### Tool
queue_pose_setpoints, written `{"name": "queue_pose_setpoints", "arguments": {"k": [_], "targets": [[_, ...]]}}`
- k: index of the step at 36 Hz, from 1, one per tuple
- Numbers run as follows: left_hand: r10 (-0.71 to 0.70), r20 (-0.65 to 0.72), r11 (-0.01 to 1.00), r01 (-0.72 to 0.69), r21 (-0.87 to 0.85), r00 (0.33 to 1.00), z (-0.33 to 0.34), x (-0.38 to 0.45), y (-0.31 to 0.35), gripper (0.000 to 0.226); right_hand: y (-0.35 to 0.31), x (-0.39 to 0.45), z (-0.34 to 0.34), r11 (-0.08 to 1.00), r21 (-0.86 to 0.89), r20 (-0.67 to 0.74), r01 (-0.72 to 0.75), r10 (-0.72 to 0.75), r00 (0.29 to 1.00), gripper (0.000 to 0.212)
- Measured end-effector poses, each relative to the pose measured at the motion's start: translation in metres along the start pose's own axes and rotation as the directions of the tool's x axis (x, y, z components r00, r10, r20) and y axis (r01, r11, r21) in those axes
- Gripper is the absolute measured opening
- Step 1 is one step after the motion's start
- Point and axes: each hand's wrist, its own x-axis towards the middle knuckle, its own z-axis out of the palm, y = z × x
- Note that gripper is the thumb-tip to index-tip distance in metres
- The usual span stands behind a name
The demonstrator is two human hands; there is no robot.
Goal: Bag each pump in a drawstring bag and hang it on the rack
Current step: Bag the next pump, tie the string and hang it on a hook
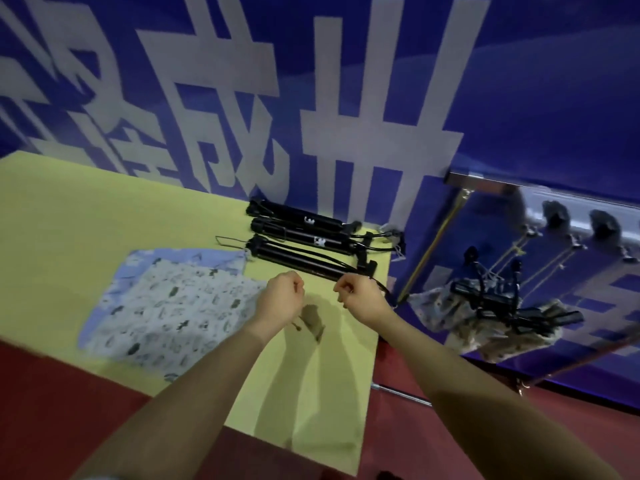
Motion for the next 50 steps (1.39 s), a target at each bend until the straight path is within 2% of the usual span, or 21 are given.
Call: {"name": "queue_pose_setpoints", "arguments": {"k": [6,8,12,16,19,21,23,28,31,33,36,39,43,47,50], "targets": [[-0.100,0.008,0.995,0.100,0.018,0.995,-0.015,0.009,-0.059,0.010,-0.021,0.023,0.049,0.995,-0.088,0.101,0.050,-0.041,0.994,0.021],[-0.156,0.035,0.986,0.153,0.064,0.987,-0.016,0.014,-0.076,0.020,-0.025,0.034,0.064,0.986,-0.136,0.141,0.094,-0.075,0.987,0.022],[-0.225,0.067,0.938,0.197,0.286,0.972,-0.012,0.020,-0.101,0.039,-0.031,0.059,0.089,0.954,-0.236,0.245,0.188,-0.129,0.961,0.029],[-0.256,0.085,0.916,0.214,0.338,0.963,-0.006,0.026,-0.113,0.047,-0.033,0.082,0.115,0.910,-0.289,0.364,0.297,-0.182,0.913,0.041],[-0.273,0.092,0.905,0.223,0.361,0.958,0.000,0.031,-0.120,0.054,-0.034,0.089,0.131,0.908,-0.280,0.393,0.311,-0.187,0.900,0.045],[-0.245,0.083,0.883,0.187,0.431,0.966,0.004,0.032,-0.124,0.049,-0.031,0.090,0.140,0.904,-0.279,0.388,0.323,-0.202,0.899,0.046],[-0.188,0.058,0.878,0.141,0.457,0.980,0.005,0.033,-0.125,0.034,-0.028,0.092,0.147,0.901,-0.280,0.367,0.331,-0.218,0.904,0.046],[-0.072,-0.042,0.963,0.080,0.257,0.997,0.000,0.037,-0.122,0.019,-0.026,0.099,0.149,0.897,-0.267,0.333,0.352,-0.257,0.907,0.039],[-0.019,-0.078,0.988,0.031,0.154,0.997,-0.007,0.039,-0.119,0.016,-0.025,0.102,0.145,0.909,-0.225,0.257,0.350,-0.291,0.921,0.030],[-0.019,-0.105,0.998,0.026,0.063,0.994,-0.016,0.039,-0.114,0.015,-0.027,0.105,0.139,0.923,-0.148,0.191,0.356,-0.327,0.926,0.023],[0.006,-0.169,1.000,-0.009,-0.018,0.986,-0.027,0.040,-0.106,0.014,-0.035,0.109,0.129,0.936,0.048,0.190,0.348,-0.351,0.917,0.017],[0.017,-0.203,0.998,-0.027,-0.049,0.979,-0.037,0.040,-0.094,0.012,-0.046,0.110,0.114,0.942,0.196,0.236,0.273,-0.315,0.919,0.016],[0.016,-0.179,0.997,-0.029,-0.068,0.984,-0.047,0.042,-0.083,0.012,-0.058,0.106,0.100,0.932,0.290,0.247,0.216,-0.291,0.924,0.019],[0.110,-0.164,0.994,-0.113,-0.009,0.980,-0.056,0.040,-0.080,0.010,-0.066,0.104,0.093,0.932,0.247,0.157,0.265,-0.309,0.938,0.009],[0.186,-0.129,0.982,-0.180,0.053,0.974,-0.063,0.039,-0.079,0.018,-0.071,0.103,0.088,0.935,0.150,0.123,0.320,-0.339,0.933,0.009]]}}
